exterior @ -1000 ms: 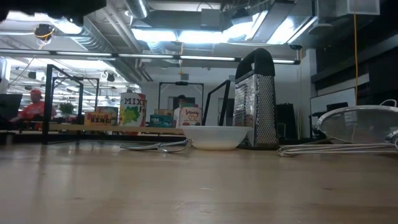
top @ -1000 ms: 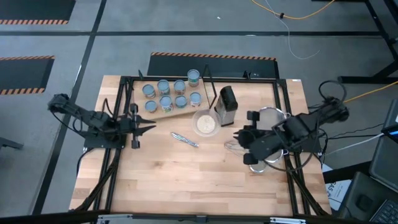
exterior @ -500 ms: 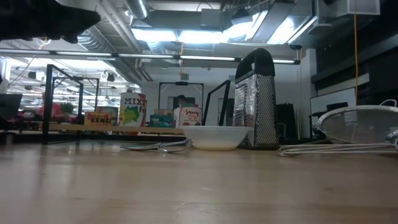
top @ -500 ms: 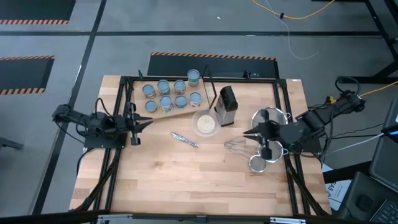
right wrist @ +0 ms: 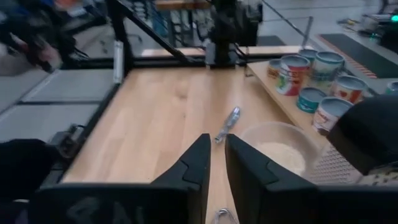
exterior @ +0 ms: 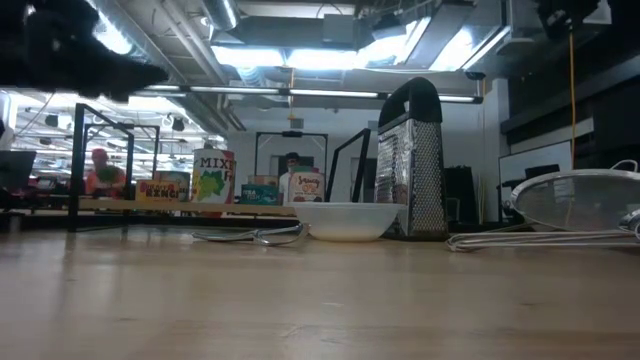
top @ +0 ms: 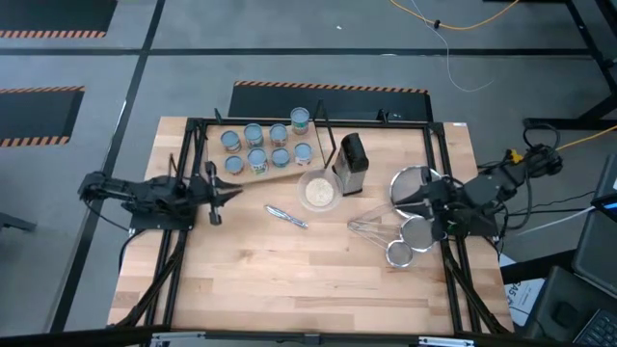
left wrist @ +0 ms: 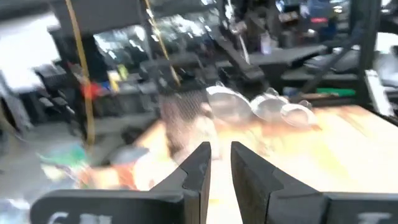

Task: Pick and place cans onto a shelf
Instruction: Return to Home Position

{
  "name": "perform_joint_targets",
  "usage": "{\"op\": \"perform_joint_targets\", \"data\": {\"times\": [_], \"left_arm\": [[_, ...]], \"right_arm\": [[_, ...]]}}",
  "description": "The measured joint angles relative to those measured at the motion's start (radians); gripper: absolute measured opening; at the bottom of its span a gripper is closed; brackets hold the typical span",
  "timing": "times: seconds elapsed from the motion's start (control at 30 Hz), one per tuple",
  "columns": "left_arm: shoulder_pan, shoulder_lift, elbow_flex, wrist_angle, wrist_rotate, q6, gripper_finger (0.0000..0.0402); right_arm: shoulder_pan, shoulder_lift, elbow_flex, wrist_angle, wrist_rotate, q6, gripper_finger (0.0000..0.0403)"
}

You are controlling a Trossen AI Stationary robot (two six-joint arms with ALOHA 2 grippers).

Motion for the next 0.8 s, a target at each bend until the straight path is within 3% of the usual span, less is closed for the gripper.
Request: {"op": "perform_joint_targets", "data": {"times": [0.2,0.47,0.8], "left_arm": [[0.043,0.011,-0.014,-0.043,0.102,-0.125,0.0055],[0.061,0.011,-0.014,-0.045,0.127,-0.138,0.0055],[0.061,0.011,-0.014,-0.045,0.126,-0.127,0.0055]], "right_arm": [[0.0,-0.081,-0.064,0.06,-0.082,-0.055,0.0055],[0.0,-0.158,-0.206,0.202,-0.141,-0.126,0.0055],[0.0,-0.367,-0.365,0.272,-0.146,-0.129,0.0055]]}}
